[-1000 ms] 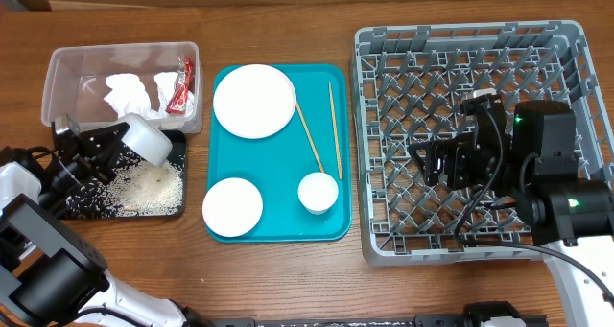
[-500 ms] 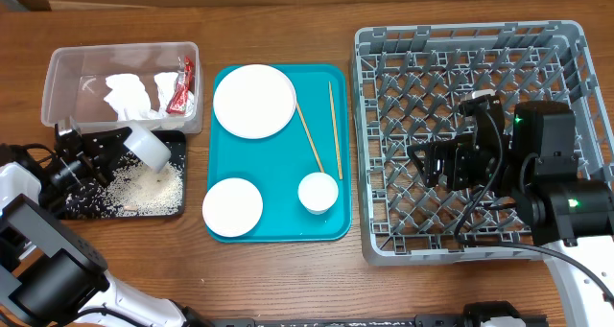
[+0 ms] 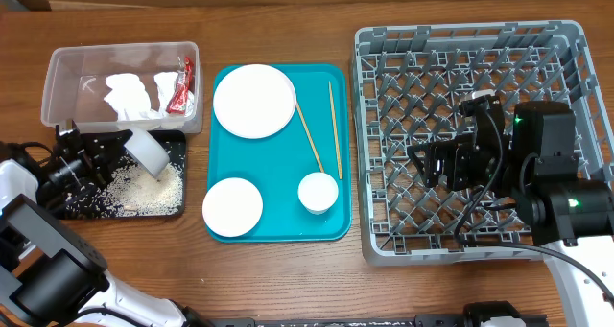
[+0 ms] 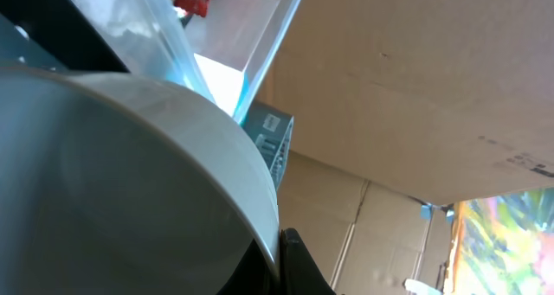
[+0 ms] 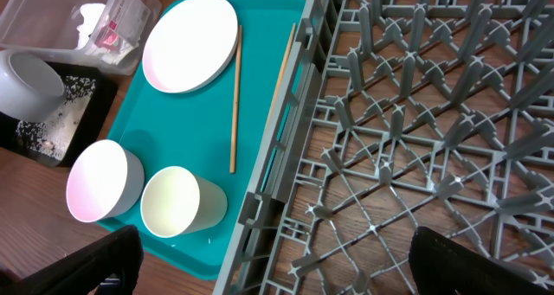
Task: Sort waste into correct bins and load items into the dishwasher
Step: 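Tip the rice bowl over the black tray to pour out rice, then return the emptied bowl to the teal tray and release it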
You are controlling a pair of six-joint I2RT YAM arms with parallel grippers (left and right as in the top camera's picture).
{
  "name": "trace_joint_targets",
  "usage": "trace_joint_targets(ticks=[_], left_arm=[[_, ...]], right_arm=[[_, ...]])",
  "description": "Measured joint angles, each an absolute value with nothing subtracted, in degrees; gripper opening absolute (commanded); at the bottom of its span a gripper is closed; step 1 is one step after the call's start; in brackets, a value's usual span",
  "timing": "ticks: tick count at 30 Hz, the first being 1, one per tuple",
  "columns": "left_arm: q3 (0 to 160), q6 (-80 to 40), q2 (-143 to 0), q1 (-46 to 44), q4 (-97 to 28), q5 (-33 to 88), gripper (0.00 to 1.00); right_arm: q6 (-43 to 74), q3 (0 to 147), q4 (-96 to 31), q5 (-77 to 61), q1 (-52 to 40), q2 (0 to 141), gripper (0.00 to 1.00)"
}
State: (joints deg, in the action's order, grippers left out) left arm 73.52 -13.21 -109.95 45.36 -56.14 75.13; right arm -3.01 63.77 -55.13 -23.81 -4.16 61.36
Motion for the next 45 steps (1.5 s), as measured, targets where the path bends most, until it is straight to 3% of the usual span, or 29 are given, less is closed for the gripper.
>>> trace_joint_targets(ticks=[5, 15, 21, 33, 39, 45], left_arm=[[79.99, -10.66, -109.84, 43.9, -64.86, 70.85, 0.04], [98.59, -5.34, -103.81, 32.51, -75.96, 47.79, 0.04], [99.46, -4.27, -102.24, 21.47, -75.88, 38.59, 0.04], [99.48, -4.29, -103.79, -14.5, -70.06, 8.23, 0.04], [99.48, -4.29, -110.3, -23.22, -71.0, 0.49, 0.04], [99.48, -4.49, -117.99, -26.17, -74.0, -1.8, 0.04]], right_arm=[[-3.01, 63.77, -55.16, -23.81, -4.16, 61.36, 1.0], [-3.01, 63.77, -55.18, -23.81, -4.16, 61.36, 1.0], [-3.03, 63.77, -55.07, -23.81, -4.16, 61.36, 1.0], [-3.01, 63.77, -55.09, -23.83, -4.16, 61.36, 1.0], [-3.01, 63.77, -55.11, -23.81, -4.16, 61.36, 1.0], [-2.98, 63.77, -55.2, -23.81, -4.16, 61.36, 1.0]])
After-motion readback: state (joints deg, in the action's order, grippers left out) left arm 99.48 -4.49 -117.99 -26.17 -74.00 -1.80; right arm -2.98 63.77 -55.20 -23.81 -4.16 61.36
